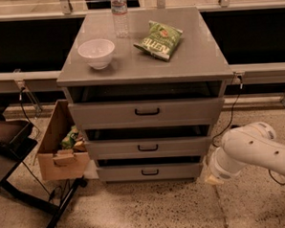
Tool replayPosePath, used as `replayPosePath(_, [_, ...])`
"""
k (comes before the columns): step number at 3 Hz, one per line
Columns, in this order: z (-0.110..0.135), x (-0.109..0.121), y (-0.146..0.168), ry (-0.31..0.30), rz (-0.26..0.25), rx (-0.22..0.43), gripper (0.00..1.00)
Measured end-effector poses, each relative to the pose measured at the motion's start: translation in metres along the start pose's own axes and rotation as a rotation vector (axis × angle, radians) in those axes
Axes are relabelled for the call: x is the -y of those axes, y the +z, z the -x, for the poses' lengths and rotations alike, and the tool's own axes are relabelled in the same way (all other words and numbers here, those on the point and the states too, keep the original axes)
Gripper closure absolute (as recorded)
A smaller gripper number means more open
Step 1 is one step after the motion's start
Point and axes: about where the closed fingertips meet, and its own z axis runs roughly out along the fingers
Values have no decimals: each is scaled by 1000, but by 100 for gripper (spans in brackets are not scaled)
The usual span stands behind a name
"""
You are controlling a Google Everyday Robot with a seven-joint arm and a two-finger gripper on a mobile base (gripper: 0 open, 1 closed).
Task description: Close middle drawer
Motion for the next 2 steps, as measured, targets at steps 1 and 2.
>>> replayPosePath(1, [-1,-5,6,-1,14,-5,76])
replayPosePath(2, [0,-4,7,-2,9,-3,51])
